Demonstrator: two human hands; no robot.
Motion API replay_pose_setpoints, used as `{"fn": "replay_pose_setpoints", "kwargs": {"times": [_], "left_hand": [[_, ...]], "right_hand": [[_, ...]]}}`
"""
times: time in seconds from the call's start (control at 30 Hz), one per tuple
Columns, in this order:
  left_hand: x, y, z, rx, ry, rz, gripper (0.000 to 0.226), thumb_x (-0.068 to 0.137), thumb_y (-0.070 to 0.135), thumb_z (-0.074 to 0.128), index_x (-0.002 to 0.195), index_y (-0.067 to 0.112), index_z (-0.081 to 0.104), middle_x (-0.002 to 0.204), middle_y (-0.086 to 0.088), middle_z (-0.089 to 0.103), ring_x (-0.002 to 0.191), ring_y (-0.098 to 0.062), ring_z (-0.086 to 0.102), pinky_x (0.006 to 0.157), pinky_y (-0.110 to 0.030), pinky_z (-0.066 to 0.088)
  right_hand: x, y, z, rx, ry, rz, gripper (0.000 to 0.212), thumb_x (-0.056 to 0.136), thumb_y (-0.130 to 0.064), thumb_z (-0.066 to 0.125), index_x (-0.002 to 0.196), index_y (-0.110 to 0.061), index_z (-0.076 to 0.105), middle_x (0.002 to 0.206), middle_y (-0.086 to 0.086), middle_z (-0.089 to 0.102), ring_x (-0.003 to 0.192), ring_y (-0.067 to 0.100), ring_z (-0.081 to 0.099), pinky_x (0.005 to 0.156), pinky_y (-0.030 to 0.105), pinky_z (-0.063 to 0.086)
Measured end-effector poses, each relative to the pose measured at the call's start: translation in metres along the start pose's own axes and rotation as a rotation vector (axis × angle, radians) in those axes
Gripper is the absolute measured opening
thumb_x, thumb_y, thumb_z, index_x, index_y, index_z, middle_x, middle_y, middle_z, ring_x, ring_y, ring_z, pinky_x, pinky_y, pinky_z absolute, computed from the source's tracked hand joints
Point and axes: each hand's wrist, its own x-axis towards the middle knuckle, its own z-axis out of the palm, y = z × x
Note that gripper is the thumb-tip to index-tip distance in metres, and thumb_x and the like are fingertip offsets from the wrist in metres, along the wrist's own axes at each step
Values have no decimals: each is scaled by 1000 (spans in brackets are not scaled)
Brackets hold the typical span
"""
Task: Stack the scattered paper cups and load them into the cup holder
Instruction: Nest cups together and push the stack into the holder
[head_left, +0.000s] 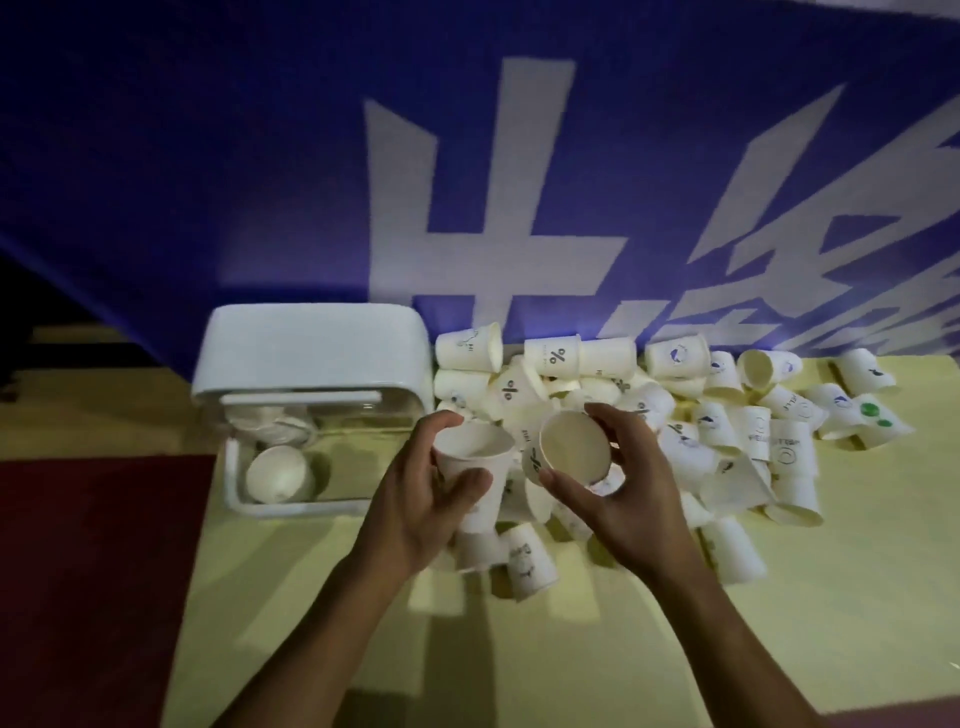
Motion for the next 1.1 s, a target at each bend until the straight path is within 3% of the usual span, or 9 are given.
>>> {"fn": "replay_pose_setpoints", "kwargs": {"times": [0.13,0.33,0.43,0.57,0.63,0.73,0.83,0.9,1.1], "left_hand": [[-44,-29,-75,-23,70,-6,68,84,87,44,135,41,44,127,31,58,115,6,58,87,-9,43],[-87,-75,-165,-51,223,-50,54,92,59,58,134,24,54,121,9,66,108,-14,65,84,-26,50],[-94,-90,-193,-52,289,-46,53,86,44,63,131,18,56,120,6,65,107,-16,64,85,-22,48],[-99,-104,-215,-17,343,-53,57,79,41,68,128,13,58,121,0,66,109,-13,64,86,-15,47],[-103,-111,-221,13,369,-84,58,77,42,72,126,15,59,119,3,66,108,-16,64,84,-19,49],[-109,-119,-227,41,419,-135,56,72,41,79,122,24,58,115,11,65,105,-16,64,81,-29,52],[-113,-124,-228,28,437,-170,57,71,33,85,120,28,56,117,12,64,106,-17,65,82,-42,56],[-113,-127,-227,2,455,-183,62,70,33,88,122,28,55,119,10,64,110,-18,65,85,-48,56],[-104,-128,-220,-3,474,-175,69,69,37,85,132,31,57,131,14,60,119,-18,63,87,-40,60]], "right_hand": [[-25,-41,68,48,-52,-50,72,69,-50,90,130,-34,57,126,-20,60,113,4,59,90,35,55],[-44,-92,162,157,-137,-106,64,76,-52,84,130,-28,58,128,-15,60,119,14,59,92,40,55],[-41,-109,196,167,-151,-127,66,76,-52,83,131,-27,58,128,-13,60,120,15,59,94,40,53],[-30,-120,235,162,-121,-153,69,76,-41,89,134,-22,57,130,-10,59,122,13,57,98,42,52],[-25,-121,252,150,-118,-181,69,75,-39,90,134,-22,57,131,-10,59,123,13,56,98,42,52],[-19,-119,271,120,-132,-202,70,75,-39,90,135,-24,57,133,-14,58,124,9,54,100,33,50],[-16,-111,288,52,-173,-190,75,74,-40,90,138,-20,57,133,-16,54,121,-2,48,100,8,36],[-14,-104,296,22,-219,-159,77,74,-42,90,139,-20,56,136,-11,55,121,-4,44,97,2,30],[-9,-87,318,-38,-299,-96,79,72,-50,86,139,-21,57,136,-5,59,118,8,52,98,25,43]]}}
